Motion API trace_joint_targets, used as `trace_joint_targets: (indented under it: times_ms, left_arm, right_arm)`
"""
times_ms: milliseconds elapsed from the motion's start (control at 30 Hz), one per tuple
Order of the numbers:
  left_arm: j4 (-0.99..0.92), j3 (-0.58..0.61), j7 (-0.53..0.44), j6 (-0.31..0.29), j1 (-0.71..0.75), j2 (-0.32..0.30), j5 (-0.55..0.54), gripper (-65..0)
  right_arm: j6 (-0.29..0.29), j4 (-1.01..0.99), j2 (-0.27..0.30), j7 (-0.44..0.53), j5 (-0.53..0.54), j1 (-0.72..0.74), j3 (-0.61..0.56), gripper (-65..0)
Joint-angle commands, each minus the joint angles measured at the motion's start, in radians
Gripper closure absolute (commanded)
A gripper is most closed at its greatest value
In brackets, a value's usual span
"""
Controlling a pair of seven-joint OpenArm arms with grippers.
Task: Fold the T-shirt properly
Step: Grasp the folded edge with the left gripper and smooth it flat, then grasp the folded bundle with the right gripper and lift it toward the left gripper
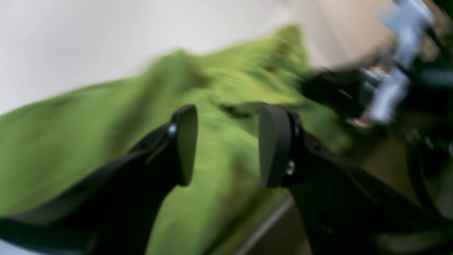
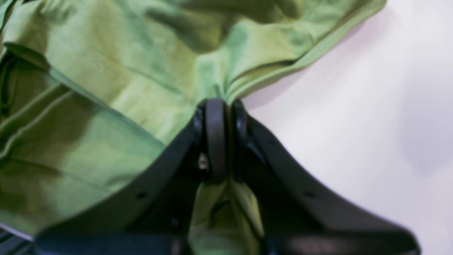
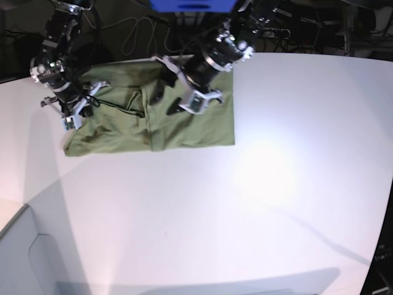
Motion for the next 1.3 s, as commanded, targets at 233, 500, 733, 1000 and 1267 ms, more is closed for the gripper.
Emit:
trace_joint_targets:
  times_ms: [233, 500, 733, 1000, 1267]
  left_arm:
    - [-0.18, 0.136, -0.024, 0.0, -0.074, 0.004, -0.006, -27.6]
    - [-0.263, 0.176, -0.024, 0.0, -0.096, 0.005, -0.006, -27.6]
    - [-0.182, 0.186, -0.024, -0.002, -0.088, -0.004, -0.006, -27.6]
    - [-0.005, 0.133, -0.024, 0.007, -0.085, -0.075, -0.006, -27.6]
    - [0.041, -0.157, -0.026, 0.007, 0.044, -0.11, -0.006, -27.6]
  right_arm:
    - [0.014, 0.018, 0.01, 0.02, 0.01, 0.007, 0.003, -0.1]
    - [0.014, 0.018, 0.01, 0.02, 0.01, 0.007, 0.003, -0.1]
    - [0.014, 0.02, 0.008, 0.019, 0.01, 0.022, 0.002, -0.1]
    - [0.014, 0.092, 0.005, 0.019, 0.013, 0.022, 0.0, -0.1]
    - [0.014, 0.241, 0.004, 0.019, 0.008, 0.01, -0.099, -0.1]
